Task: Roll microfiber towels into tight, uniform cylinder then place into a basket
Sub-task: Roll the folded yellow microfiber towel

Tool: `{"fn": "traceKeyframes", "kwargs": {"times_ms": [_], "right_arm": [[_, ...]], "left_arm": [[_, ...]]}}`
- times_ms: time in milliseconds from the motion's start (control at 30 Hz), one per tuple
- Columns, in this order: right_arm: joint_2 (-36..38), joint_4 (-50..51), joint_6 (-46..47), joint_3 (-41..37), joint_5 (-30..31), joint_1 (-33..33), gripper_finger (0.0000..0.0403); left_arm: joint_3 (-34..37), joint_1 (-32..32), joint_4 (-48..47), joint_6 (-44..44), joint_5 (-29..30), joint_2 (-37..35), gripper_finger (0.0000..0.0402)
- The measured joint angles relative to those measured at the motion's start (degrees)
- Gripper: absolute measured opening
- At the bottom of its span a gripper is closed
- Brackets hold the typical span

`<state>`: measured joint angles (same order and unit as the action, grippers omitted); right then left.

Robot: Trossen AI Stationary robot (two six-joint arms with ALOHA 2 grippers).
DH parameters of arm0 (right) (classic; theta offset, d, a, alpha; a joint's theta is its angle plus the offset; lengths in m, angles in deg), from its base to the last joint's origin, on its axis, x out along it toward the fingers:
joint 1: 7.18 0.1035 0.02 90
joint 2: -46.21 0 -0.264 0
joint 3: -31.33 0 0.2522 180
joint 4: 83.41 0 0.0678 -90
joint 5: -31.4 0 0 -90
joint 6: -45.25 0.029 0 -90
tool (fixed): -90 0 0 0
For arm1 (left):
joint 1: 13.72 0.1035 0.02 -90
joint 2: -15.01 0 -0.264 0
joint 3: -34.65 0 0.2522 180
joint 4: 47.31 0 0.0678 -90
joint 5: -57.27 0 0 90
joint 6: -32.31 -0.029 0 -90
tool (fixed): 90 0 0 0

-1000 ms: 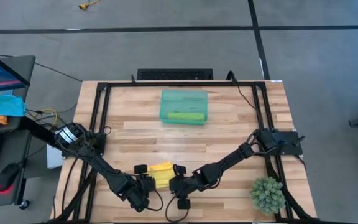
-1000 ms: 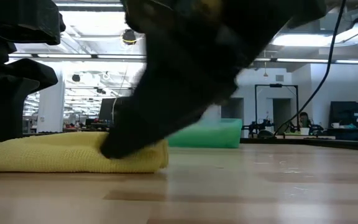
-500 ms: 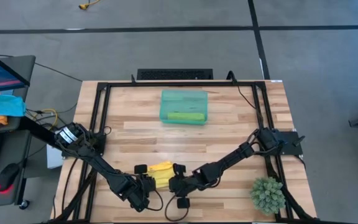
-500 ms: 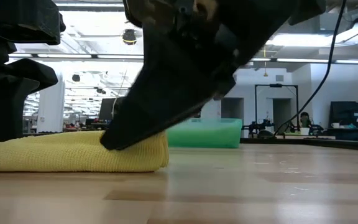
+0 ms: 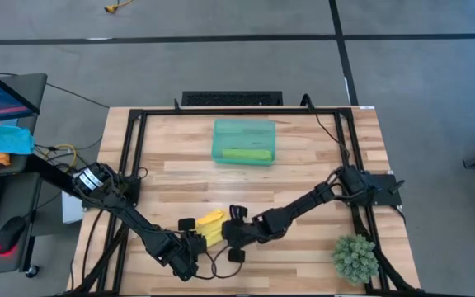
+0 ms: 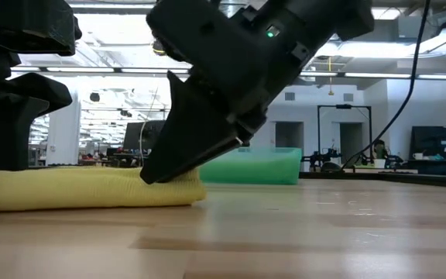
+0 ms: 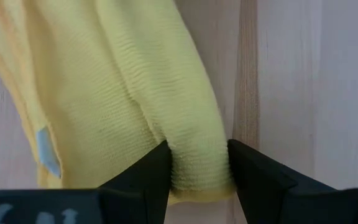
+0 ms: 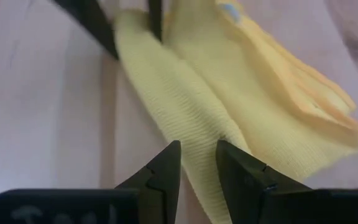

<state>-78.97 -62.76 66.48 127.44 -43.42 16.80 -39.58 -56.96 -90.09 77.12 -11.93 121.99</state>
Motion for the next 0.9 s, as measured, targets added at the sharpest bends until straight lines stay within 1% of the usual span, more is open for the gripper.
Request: {"fn": "traceKeyframes", "kwargs": {"times_ms": [233, 400, 533, 767, 900], "right_arm": [[-1.11, 1.25, 5.99, 0.08, -0.61, -1.52, 0.0127], [-1.4, 1.03, 8.36, 0.15, -2.92, -2.04, 0.0127], [-1.42, 1.02, 8.78, 0.15, -2.87, -2.02, 0.0127], [-1.51, 0.45, 8.81, 0.1, -2.94, -2.02, 0.0127], [-1.55, 0.38, 8.81, 0.09, -2.95, -2.02, 0.0127]], "left_arm": [[0.0, 0.0, 0.03, -0.97, 0.12, 0.0, 0.0151], [-0.15, -0.06, -0.16, -1.55, 1.52, 0.04, 0.0151], [-2.08, -0.56, -3.54, -1.74, 2.26, 0.31, 0.0151], [-7.38, -3.42, -12.04, -1.36, 7.83, 0.31, 0.0151], [-9.62, -5.85, -12.56, -2.79, 10.99, 0.2, 0.0151]]}}
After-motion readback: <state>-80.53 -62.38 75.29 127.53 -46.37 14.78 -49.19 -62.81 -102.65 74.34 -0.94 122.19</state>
